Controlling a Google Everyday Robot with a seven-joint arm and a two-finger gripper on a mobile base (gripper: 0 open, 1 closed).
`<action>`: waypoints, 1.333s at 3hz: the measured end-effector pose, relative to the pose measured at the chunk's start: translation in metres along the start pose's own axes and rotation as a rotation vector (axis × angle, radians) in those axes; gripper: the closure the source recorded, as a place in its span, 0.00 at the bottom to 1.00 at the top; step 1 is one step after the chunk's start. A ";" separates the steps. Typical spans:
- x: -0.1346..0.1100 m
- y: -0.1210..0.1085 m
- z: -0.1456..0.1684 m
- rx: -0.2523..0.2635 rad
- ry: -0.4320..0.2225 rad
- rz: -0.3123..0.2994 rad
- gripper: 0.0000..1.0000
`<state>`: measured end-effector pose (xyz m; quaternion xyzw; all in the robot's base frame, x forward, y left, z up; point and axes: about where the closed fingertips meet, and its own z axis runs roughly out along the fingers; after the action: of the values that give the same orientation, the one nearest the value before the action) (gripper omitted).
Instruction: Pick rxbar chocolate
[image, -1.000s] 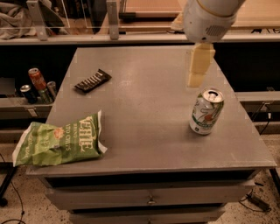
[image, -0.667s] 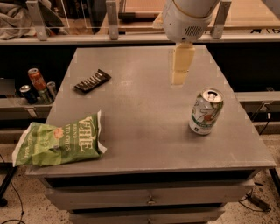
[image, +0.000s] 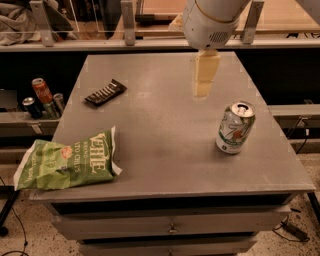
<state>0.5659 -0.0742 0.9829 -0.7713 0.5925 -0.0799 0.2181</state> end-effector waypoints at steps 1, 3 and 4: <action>-0.031 -0.021 0.011 0.035 -0.041 -0.168 0.00; -0.115 -0.061 0.047 0.049 -0.068 -0.485 0.00; -0.160 -0.076 0.077 0.060 0.000 -0.576 0.00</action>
Offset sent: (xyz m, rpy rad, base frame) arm 0.0440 0.1422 0.0095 -0.1108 -0.1820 0.5483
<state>0.6167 0.1118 0.9689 -0.9011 0.3465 -0.1560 0.2090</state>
